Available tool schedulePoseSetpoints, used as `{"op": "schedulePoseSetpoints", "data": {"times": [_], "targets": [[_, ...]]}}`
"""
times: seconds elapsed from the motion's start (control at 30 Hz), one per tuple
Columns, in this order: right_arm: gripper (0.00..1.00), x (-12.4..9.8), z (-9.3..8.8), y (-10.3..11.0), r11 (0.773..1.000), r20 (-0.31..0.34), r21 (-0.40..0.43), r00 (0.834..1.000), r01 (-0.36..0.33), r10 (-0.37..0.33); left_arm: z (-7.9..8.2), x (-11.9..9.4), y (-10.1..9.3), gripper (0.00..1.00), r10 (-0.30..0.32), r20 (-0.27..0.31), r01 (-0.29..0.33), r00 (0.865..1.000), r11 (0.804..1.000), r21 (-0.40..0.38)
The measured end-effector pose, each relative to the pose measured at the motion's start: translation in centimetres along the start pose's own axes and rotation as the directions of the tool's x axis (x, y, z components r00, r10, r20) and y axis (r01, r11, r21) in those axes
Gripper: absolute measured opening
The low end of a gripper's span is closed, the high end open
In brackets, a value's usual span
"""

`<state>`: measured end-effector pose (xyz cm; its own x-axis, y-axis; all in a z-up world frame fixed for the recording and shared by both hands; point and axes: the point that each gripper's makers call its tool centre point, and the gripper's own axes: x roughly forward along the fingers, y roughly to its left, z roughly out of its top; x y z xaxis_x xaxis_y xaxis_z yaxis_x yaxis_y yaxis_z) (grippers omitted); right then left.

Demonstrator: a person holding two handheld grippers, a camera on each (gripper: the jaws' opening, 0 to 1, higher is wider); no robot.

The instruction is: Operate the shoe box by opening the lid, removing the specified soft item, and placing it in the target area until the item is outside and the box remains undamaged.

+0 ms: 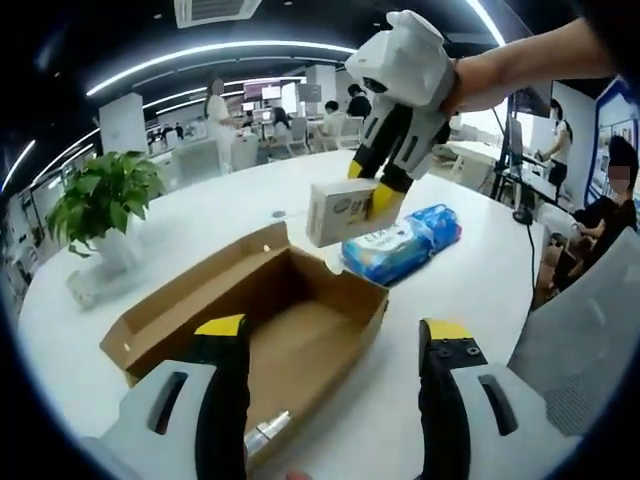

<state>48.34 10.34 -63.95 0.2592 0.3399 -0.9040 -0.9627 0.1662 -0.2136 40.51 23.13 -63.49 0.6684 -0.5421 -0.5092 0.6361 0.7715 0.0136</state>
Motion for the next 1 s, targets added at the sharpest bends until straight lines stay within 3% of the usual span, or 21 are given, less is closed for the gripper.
{"op": "schedulePoseSetpoints", "data": {"times": [0.57,1.0], "targets": [[0.16,-3.2,-10.1,1.4,0.997,-0.087,0.080,0.996,0.021,-0.014,-0.4,0.1,-1.2,0.68,-0.013,-0.028,0.015,1.000,0.998,0.059],[0.16,-3.6,-15.0,3.4,0.992,-0.124,0.128,0.992,0.017,-0.001,-0.8,0.2,-1.3,0.68,-0.007,-0.046,0.011,0.999,0.997,0.079]]}}
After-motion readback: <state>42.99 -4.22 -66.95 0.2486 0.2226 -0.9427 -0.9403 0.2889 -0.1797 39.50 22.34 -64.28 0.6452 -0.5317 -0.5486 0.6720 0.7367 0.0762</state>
